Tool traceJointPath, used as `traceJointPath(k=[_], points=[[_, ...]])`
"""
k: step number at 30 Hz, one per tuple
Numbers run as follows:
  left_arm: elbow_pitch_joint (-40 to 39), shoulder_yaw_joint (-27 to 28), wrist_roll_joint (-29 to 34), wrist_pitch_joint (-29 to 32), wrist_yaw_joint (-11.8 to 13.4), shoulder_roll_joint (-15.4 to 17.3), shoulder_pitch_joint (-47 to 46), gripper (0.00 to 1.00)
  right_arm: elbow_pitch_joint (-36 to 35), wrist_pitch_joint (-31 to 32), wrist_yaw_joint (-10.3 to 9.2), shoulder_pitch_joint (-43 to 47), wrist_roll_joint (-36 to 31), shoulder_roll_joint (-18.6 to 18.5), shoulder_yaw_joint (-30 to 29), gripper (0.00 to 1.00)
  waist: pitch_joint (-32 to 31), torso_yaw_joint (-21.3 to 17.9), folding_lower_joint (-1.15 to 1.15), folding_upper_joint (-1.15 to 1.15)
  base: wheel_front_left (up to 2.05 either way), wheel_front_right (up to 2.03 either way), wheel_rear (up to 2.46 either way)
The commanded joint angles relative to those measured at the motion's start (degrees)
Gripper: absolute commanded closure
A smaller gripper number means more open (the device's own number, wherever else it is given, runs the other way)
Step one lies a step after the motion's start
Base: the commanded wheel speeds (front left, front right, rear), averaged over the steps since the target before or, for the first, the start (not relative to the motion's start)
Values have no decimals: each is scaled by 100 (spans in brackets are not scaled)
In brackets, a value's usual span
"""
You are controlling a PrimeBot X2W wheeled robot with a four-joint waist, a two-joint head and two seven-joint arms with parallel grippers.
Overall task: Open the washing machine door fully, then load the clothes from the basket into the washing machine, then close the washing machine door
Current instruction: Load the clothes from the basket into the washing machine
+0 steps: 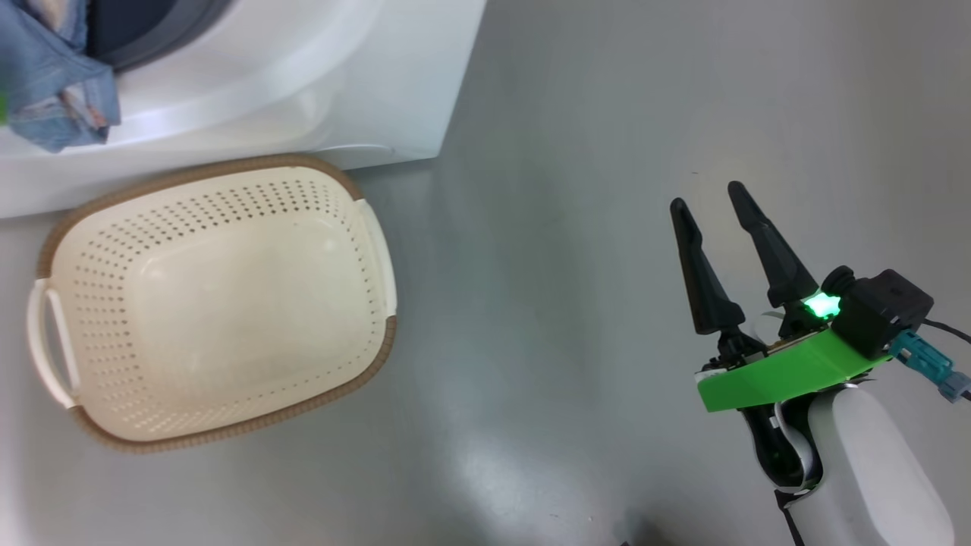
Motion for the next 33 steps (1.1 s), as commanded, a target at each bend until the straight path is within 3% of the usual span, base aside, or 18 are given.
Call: traceJointPath(k=[1,10,19,28,29,30,31,32,33], points=[[61,19,-37,-22,-9,343,-235,100,-109,-27,9,160,48,25,159,0,9,-101,0,0,0,0,0],[686,-379,-40,-32,-9,479,-947,100,-107,-27,9,164,57,62,215,0,90,-300,0,0,0,0,0],[-322,231,643,-36,111,651,-1166,100,-125,-27,9,93,65,93,267,0,222,-466,0,0,0,0,0],[377,363,872,-36,28,449,-793,100,-119,-27,9,82,63,109,278,0,259,-516,0,0,0,0,0],[503,357,851,-36,20,428,-817,97,-119,-27,9,79,62,111,274,0,263,-512,0,0,0,0,0],[646,319,854,-36,13,419,-850,56,-119,-27,9,77,60,113,267,0,261,-506,0,0,0,0,0],[770,276,858,-36,8,413,-900,7,-119,-27,9,76,58,115,259,0,259,-499,0,0,0,0,0],[852,254,843,-36,3,405,-967,0,-117,-27,9,76,57,116,251,0,256,-490,0,0,0,0,0],[948,224,826,-36,0,392,-1020,0,-115,-27,9,78,57,116,244,0,249,-477,0,0,0,0,0]])
